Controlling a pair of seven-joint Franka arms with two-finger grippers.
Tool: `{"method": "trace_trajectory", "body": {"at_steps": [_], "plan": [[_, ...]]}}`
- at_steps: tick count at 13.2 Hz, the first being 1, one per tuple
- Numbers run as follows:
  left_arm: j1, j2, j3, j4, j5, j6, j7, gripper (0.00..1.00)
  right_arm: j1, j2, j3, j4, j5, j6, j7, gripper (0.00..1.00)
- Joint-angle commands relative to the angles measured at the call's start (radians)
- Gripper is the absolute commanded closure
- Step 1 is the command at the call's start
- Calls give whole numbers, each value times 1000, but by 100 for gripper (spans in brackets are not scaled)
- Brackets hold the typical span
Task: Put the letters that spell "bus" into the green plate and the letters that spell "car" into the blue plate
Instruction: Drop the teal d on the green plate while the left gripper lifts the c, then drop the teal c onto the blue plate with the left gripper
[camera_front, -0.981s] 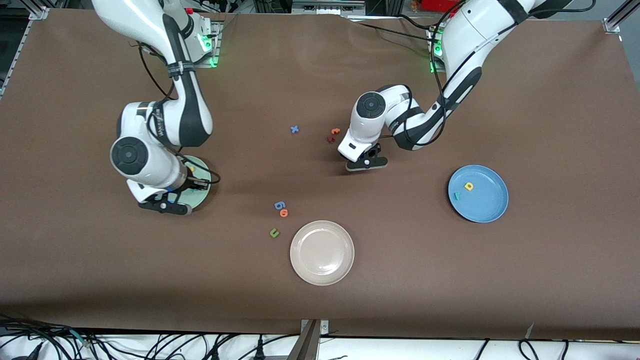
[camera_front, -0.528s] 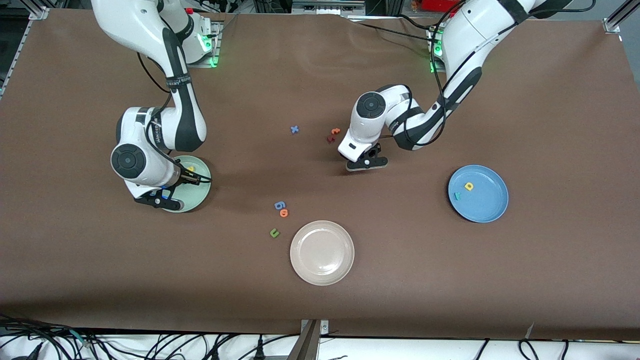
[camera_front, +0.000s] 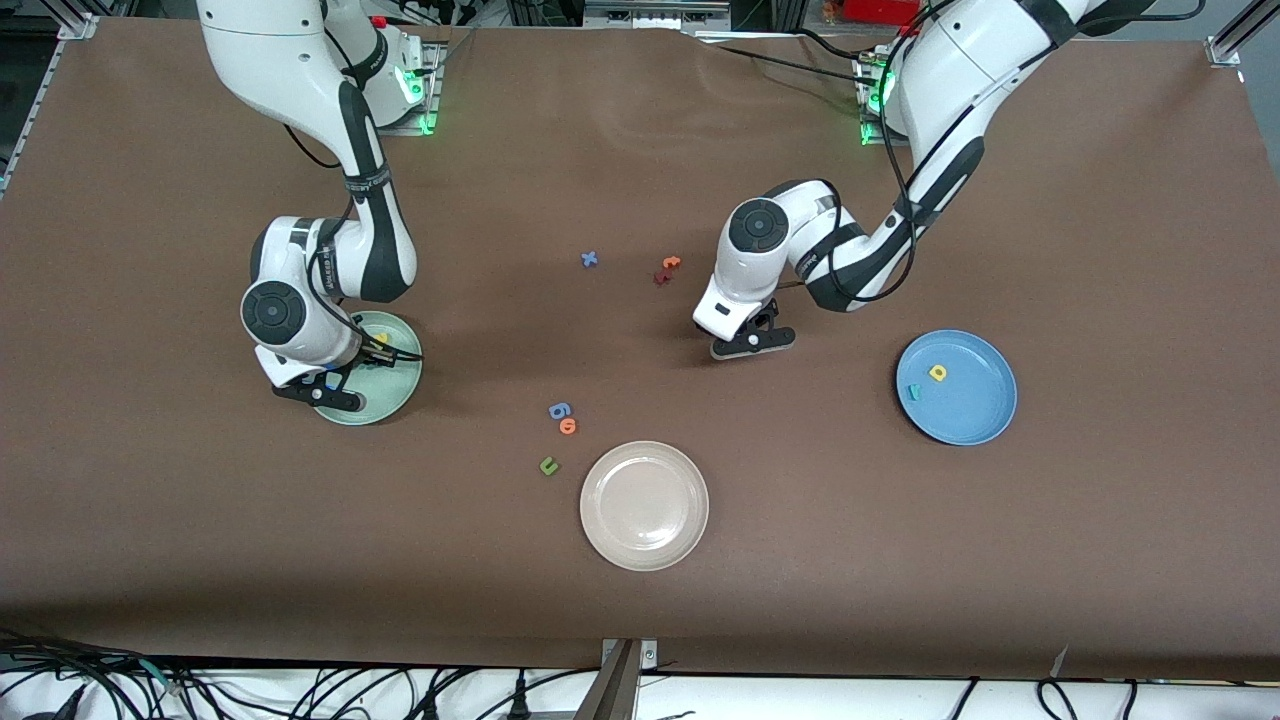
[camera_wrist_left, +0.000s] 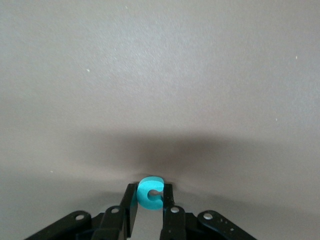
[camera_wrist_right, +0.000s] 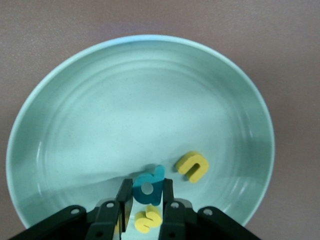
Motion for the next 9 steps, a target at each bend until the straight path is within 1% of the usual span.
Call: {"method": "trace_trajectory", "body": {"at_steps": [1, 2, 3, 5, 6, 7, 9], "plan": [[22, -28, -5, 0, 18, -36, 27, 88, 8, -1, -1, -8, 31, 19, -23, 24], [28, -28, -6, 24, 16, -74, 51, 88, 8, -5, -1, -5, 31, 16, -23, 1], [28, -23, -6, 50, 0, -122, 77, 88, 8, -13, -4, 2, 33, 8, -24, 1], [31, -26, -5, 92, -88, -179, 183, 89, 8, -45, -12, 32, 33, -25, -27, 1], [33, -25, -3, 133, -117, -231, 231, 89, 8, -58, -21, 64, 33, -76, -21, 1], [47, -23, -3, 162, -135, -275, 271, 89, 10, -62, -44, 112, 31, -139, -21, 1], [91, -26, -5, 195, -174, -321, 381, 89, 10, -71, -81, 210, 31, -258, -24, 1]]}}
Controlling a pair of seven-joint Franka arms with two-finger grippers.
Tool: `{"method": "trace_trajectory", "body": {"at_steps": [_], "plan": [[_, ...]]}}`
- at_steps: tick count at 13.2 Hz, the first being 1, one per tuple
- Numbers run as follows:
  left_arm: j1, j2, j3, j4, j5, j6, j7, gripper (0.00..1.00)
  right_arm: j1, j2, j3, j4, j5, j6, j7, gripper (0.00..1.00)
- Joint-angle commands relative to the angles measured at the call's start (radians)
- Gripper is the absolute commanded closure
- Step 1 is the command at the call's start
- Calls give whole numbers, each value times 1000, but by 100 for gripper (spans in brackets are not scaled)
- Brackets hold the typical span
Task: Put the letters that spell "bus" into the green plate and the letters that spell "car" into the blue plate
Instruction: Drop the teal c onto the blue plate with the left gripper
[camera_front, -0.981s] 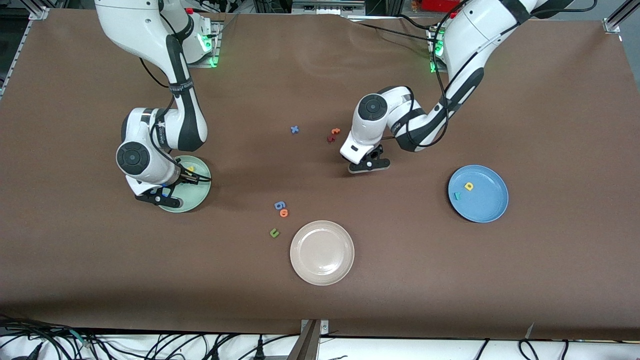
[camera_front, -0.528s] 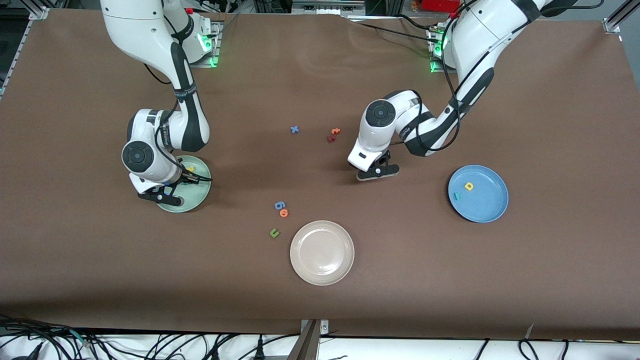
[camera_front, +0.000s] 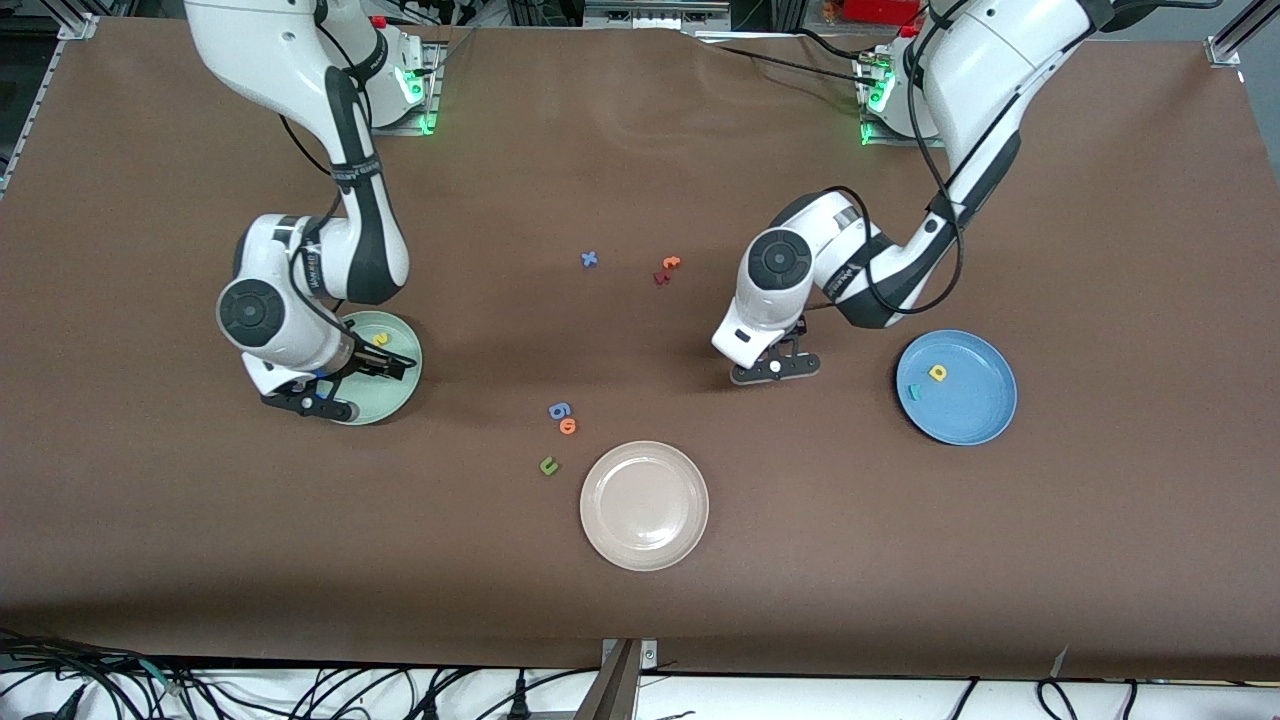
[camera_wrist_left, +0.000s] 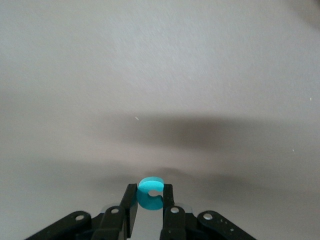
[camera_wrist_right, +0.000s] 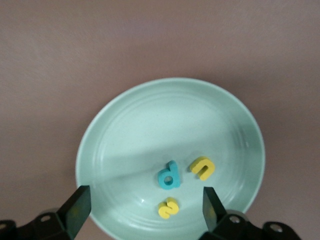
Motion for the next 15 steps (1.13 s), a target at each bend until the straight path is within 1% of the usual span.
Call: {"method": "trace_trajectory", "body": {"at_steps": [1, 4, 6, 8, 10, 12, 13, 14, 15], "plan": [[65, -16, -5, 46, -61, -88, 183, 89, 4, -26, -49, 126, 21, -166, -20, 1], [163, -16, -6, 94, -65, -174, 407, 89, 4, -29, -95, 292, 23, -391, -17, 1], [240, -28, -6, 97, -65, -219, 580, 89, 2, -28, -127, 398, 23, -521, -16, 1], [312, -30, -3, 96, -62, -249, 796, 89, 1, -29, -156, 444, 25, -597, -17, 1], [386, -28, -2, 94, -56, -291, 985, 89, 2, -37, -178, 461, 28, -629, -20, 1], [430, -22, 6, 92, -45, -309, 1113, 89, 1, -46, -199, 467, 58, -639, -23, 1], [435, -16, 19, 92, -29, -309, 1156, 88, -33, -46, -193, 471, 73, -649, -25, 1], [435, -10, 26, 88, -10, -309, 1173, 83, -106, -49, -144, 512, 86, -677, -23, 1], [434, 1, 26, 92, -9, -309, 1176, 52, -199, -51, -54, 577, 80, -733, -13, 1]]}}
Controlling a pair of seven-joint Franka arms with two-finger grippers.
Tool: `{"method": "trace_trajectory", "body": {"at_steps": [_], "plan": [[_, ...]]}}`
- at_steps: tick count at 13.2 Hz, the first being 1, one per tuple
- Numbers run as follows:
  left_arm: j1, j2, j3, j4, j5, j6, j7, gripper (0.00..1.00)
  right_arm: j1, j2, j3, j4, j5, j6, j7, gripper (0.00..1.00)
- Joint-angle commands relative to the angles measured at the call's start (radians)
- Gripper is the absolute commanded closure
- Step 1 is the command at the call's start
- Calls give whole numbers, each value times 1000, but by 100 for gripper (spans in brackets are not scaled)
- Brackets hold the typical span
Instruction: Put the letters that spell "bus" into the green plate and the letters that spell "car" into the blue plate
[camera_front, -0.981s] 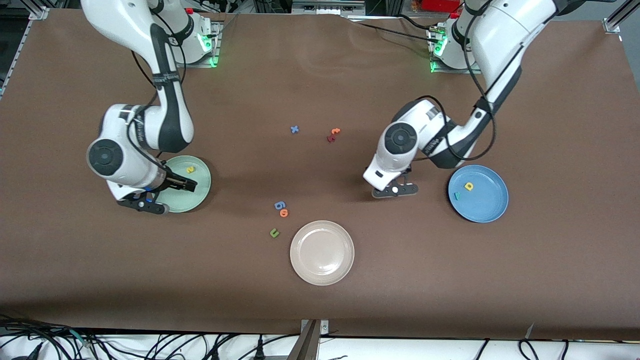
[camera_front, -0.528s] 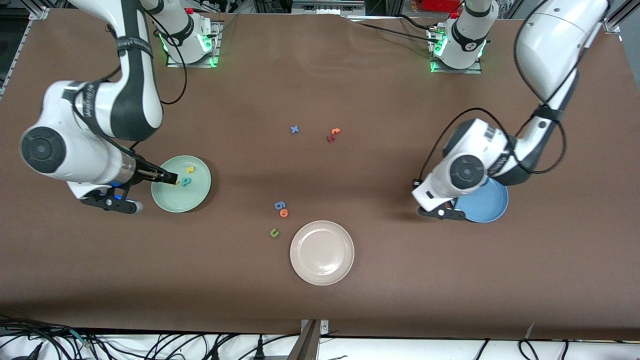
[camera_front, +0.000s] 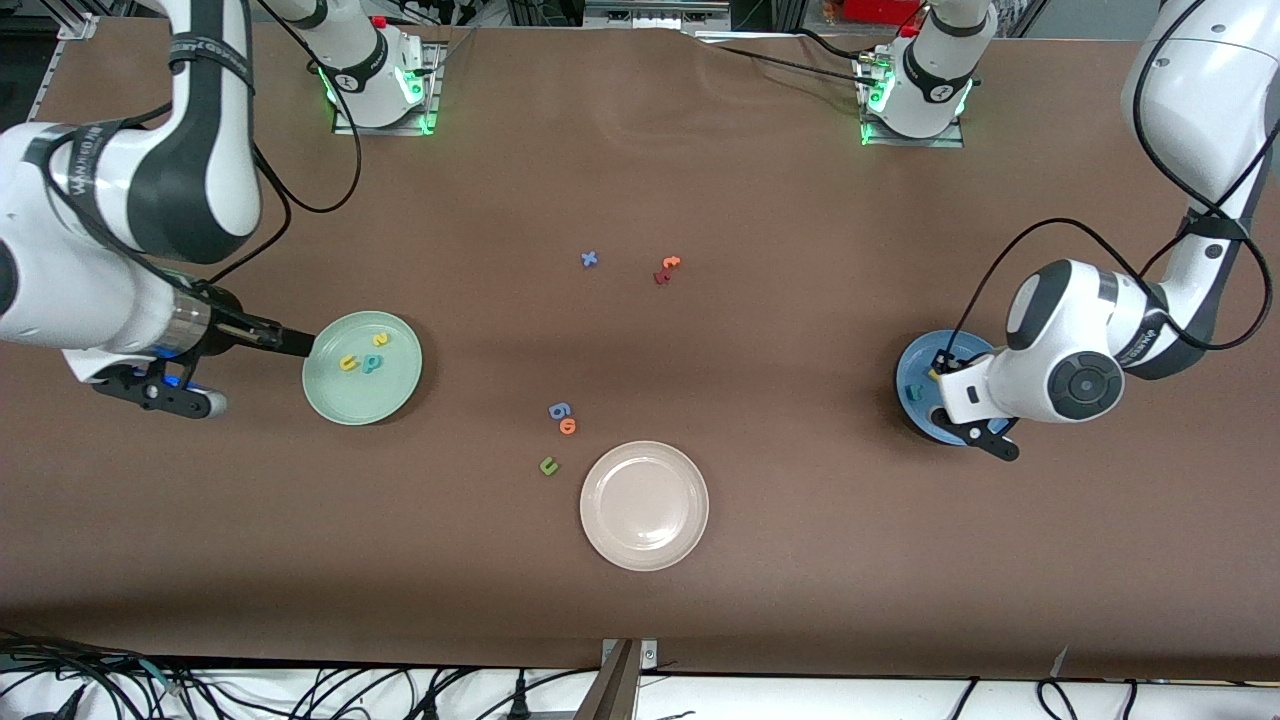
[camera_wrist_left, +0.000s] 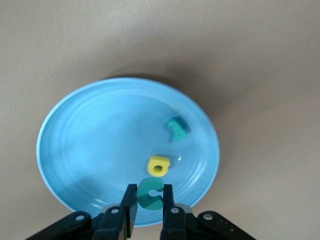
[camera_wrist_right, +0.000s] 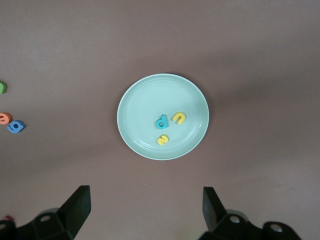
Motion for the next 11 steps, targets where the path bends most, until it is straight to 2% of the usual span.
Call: {"method": "trace_trajectory", "body": {"at_steps": [1, 3, 4, 5, 6, 7, 9, 10, 11], "plan": [[-6, 9, -1, 2, 5, -13, 55, 2, -217, -9, 182, 147, 11, -132, -7, 1], [13, -6, -4, 22, -1, -18, 53, 0, -338, -47, 310, 184, -61, -171, -5, 1], [14, -23, -9, 45, -5, -53, 44, 0, -416, -74, 420, 183, -124, -171, -2, 1], [10, -59, -11, 86, -32, -112, 33, 0, -514, -96, 562, 177, -201, -170, 1, 1], [14, -93, -8, 138, -78, -186, 29, 0, -595, -123, 677, 161, -264, -161, 2, 1], [14, -107, -6, 208, -99, -287, 29, 0, -620, -157, 710, 125, -287, -141, 2, 1], [14, -109, -6, 339, -103, -485, 26, 0, -621, -250, 711, -30, -290, -14, 1, 1], [14, -120, -6, 385, -103, -548, 4, 0, -619, -295, 714, -109, -292, 55, -1, 1], [13, -141, -8, 408, -101, -593, -50, 0, -619, -314, 717, -142, -293, 88, -2, 1]]}}
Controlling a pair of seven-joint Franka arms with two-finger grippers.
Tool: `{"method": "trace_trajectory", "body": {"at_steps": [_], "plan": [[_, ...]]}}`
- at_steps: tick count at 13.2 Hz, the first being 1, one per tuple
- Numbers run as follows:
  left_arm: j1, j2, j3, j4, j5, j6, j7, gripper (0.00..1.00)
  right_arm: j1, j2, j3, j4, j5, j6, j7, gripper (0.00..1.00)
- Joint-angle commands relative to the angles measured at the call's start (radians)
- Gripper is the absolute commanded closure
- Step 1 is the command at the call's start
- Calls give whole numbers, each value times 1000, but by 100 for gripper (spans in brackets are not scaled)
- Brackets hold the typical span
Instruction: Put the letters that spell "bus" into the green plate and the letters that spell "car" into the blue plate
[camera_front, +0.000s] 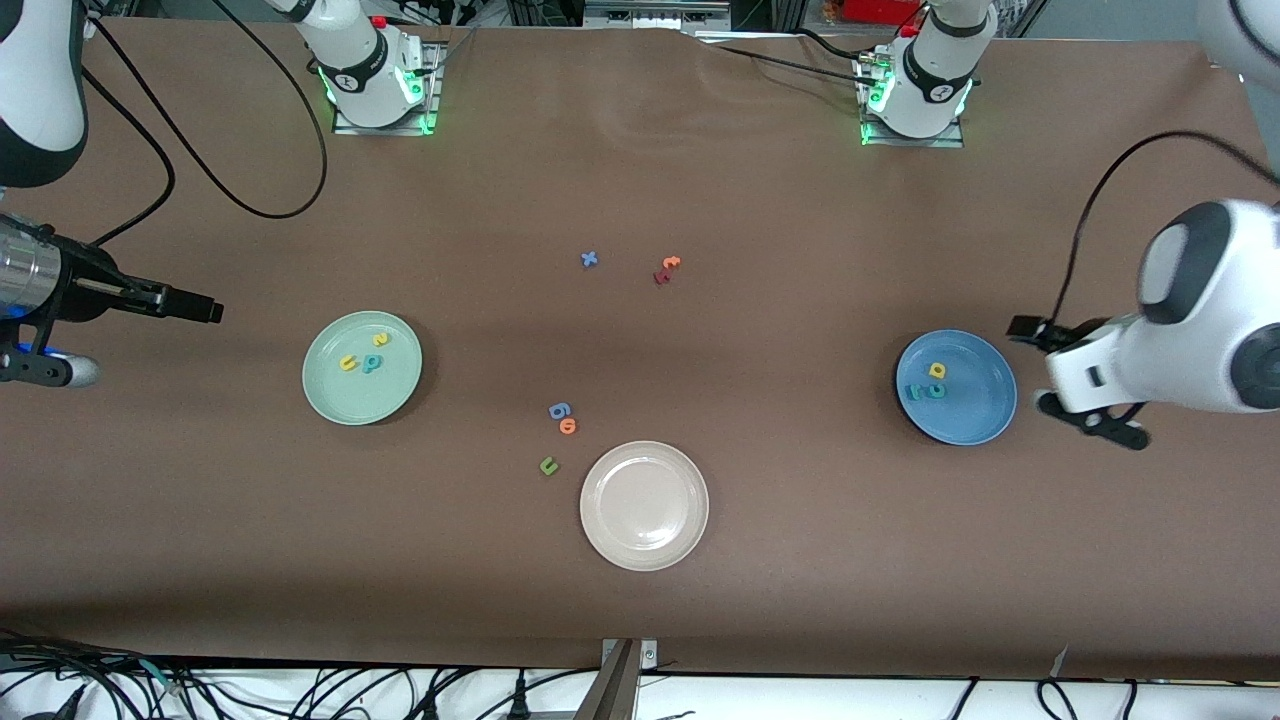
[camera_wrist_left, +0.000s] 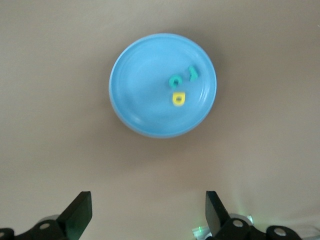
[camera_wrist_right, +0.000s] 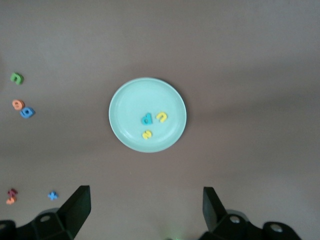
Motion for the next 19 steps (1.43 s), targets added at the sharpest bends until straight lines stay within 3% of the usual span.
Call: {"method": "trace_trajectory", "body": {"at_steps": [1, 7, 9, 10, 12, 13, 16, 19], "plan": [[2, -43, -7, 66, -27, -103, -128, 0, -11, -116, 30, -167, -29, 101, -4, 1], [53, -97, -30, 77, -70, -128, -205, 0, 5, -110, 35, -158, -98, 138, -2, 1], [25, -145, -1, 66, -74, -134, -201, 0, 6, -104, 35, -153, -90, 141, -1, 0], [-42, -173, 88, 60, -100, -134, -201, 0, 6, -104, 35, -150, -92, 154, -1, 0], [-227, -228, 377, 22, -254, -96, -195, 0, 6, -104, 36, -150, -93, 196, -1, 0], [-261, -291, 445, -56, -304, -40, -191, 0, 9, -104, 38, -150, -95, 201, -1, 0], [-323, -454, 487, -301, -314, 146, -188, 0, 32, -104, 38, -150, -97, 239, -2, 0], [-337, -466, 503, -290, -300, 145, -191, 0, 32, -115, 49, -150, -90, 237, -2, 0]]}}
